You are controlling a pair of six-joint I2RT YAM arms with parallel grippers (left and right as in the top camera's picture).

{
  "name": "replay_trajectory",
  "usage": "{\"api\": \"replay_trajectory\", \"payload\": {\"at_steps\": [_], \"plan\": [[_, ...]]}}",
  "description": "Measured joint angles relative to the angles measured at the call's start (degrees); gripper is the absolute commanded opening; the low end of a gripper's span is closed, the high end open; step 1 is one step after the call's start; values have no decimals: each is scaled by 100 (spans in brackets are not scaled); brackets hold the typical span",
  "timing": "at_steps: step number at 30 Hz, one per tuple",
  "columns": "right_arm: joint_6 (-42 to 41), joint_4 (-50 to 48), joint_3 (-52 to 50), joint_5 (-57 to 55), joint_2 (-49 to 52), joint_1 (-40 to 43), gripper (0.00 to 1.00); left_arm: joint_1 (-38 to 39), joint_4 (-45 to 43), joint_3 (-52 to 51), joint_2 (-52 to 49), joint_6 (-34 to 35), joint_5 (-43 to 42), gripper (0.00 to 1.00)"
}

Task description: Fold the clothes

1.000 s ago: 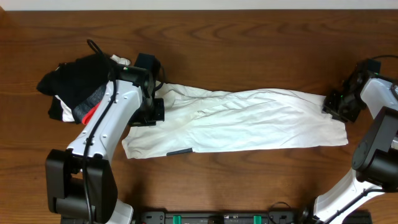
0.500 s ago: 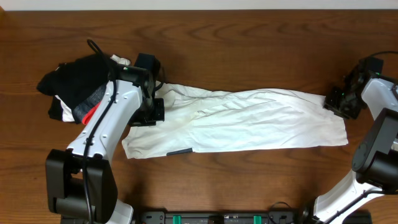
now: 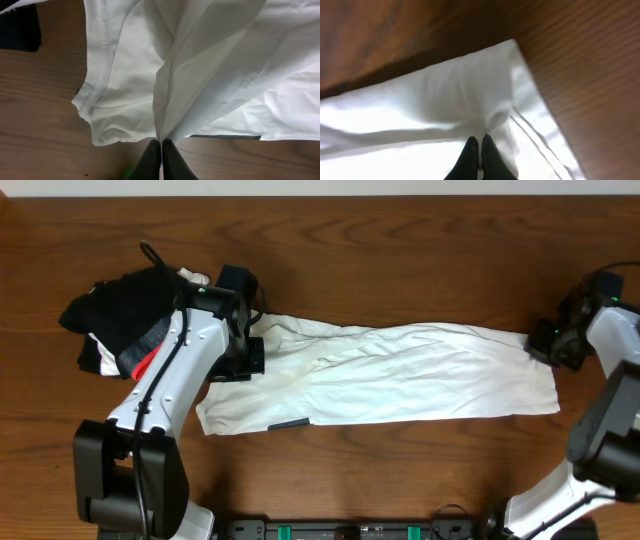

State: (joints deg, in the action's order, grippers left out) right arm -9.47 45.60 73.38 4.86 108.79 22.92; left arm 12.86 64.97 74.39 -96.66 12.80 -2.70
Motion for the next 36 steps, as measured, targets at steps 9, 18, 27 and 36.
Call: {"api": "replay_trajectory", "payload": {"at_steps": [9, 18, 27, 36], "plan": [[98, 39, 157, 31, -999, 463, 1, 0, 66, 0, 0, -98, 216, 6], [101, 299, 157, 35, -997, 468, 2, 0, 507, 0, 0, -170, 680, 6], [122, 546, 157, 20, -997, 468, 16, -2, 699, 0, 0, -369, 813, 26], [146, 579, 157, -83, -997, 468, 27, -2, 844, 0, 0, -492, 911, 36]]}}
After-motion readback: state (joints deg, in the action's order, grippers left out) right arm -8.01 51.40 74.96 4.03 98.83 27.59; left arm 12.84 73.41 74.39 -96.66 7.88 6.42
